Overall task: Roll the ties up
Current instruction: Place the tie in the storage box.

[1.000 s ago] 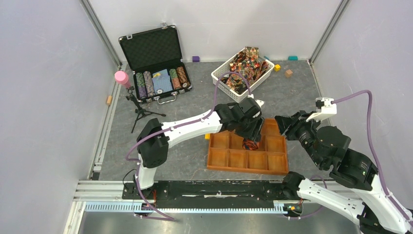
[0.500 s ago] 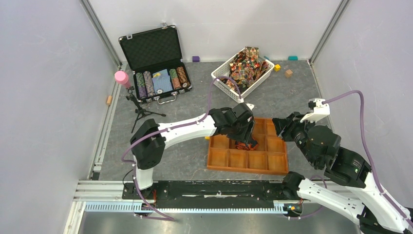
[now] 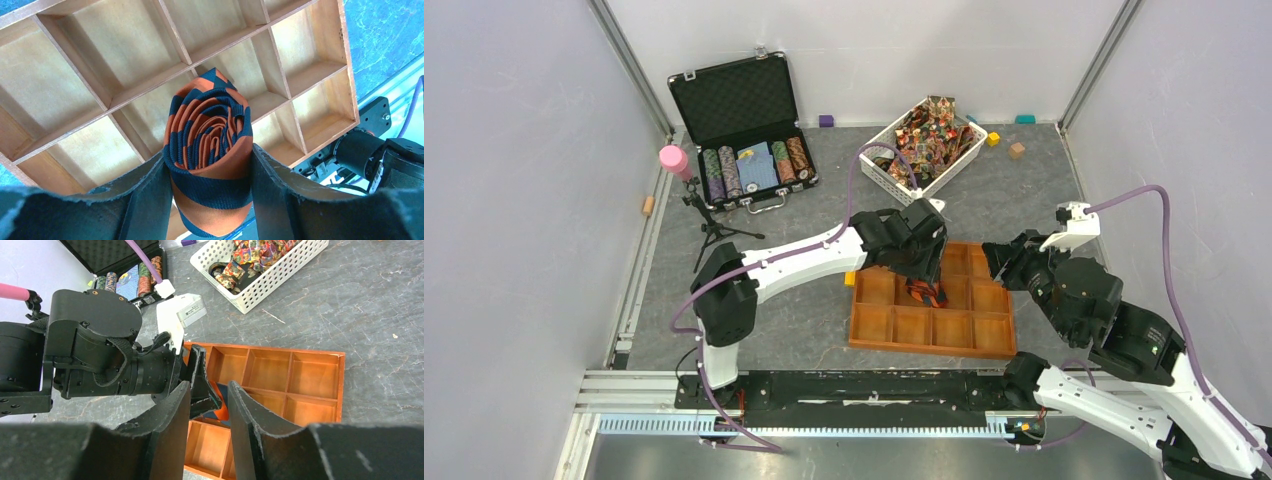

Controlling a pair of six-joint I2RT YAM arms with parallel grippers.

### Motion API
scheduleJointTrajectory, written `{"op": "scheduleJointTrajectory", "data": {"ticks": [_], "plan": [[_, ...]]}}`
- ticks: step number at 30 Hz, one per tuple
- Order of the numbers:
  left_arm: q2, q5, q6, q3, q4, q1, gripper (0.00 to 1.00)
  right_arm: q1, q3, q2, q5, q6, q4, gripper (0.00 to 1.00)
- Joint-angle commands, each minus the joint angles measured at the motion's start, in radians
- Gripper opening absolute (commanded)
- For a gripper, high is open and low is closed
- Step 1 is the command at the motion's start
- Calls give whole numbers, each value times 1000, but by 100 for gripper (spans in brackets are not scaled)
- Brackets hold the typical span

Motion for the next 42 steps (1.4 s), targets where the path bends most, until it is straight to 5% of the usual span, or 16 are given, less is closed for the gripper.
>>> {"op": "scheduleJointTrajectory", "data": {"ticks": [1, 42], "plan": [[24, -13, 18, 31, -29, 2, 59, -3, -11, -4, 0, 10, 19, 40], [180, -62, 27, 44, -79, -10, 61, -2, -37, -45, 14, 22, 10, 42]]}}
